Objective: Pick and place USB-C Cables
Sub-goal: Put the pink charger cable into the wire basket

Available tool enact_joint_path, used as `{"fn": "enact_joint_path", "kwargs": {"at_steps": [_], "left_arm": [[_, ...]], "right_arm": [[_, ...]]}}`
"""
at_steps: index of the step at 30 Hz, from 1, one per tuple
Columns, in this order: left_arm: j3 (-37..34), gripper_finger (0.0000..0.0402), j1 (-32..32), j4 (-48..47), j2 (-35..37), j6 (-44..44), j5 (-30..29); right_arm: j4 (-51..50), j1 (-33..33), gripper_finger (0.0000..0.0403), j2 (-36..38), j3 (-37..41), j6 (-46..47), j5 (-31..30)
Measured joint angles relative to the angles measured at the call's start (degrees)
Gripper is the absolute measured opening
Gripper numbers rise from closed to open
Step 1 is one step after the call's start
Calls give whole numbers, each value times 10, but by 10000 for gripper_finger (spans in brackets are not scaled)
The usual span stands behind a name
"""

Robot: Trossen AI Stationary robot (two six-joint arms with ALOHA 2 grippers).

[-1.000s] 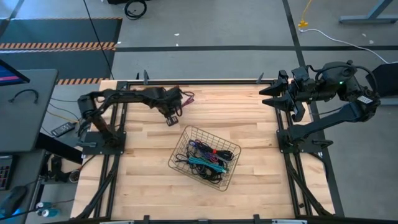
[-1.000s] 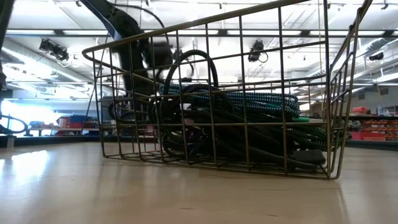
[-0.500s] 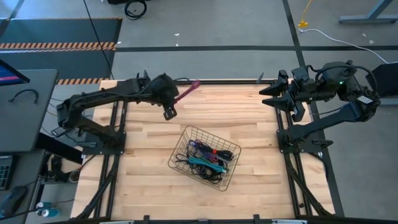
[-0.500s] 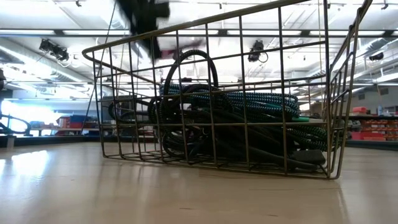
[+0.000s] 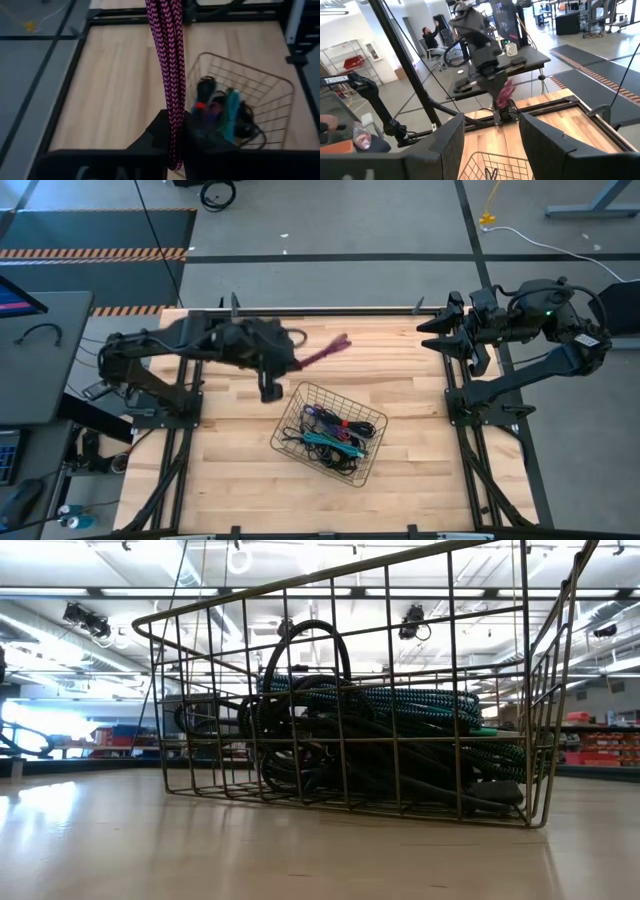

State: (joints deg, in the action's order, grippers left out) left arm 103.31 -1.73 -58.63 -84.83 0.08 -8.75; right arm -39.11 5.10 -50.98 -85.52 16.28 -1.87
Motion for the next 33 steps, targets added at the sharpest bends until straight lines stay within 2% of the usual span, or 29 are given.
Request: {"fn": "enact_joint_path", "kwargs": {"at_steps": [6, 14, 21, 33], "left_arm": [[0, 25, -47, -19, -62, -41, 12], [0, 25, -73, -53, -176, -40, 34], [0, 25, -86, -64, -252, 8, 43], [0, 25, -106, -74, -300, 102, 31]], "right_arm": [[0, 0, 195, 0, 0, -10, 0], [-16, 0, 195, 0, 0, -10, 0], [-23, 0, 195, 0, 0, -10, 0], [-46, 0, 195, 0, 0, -10, 1]]}}
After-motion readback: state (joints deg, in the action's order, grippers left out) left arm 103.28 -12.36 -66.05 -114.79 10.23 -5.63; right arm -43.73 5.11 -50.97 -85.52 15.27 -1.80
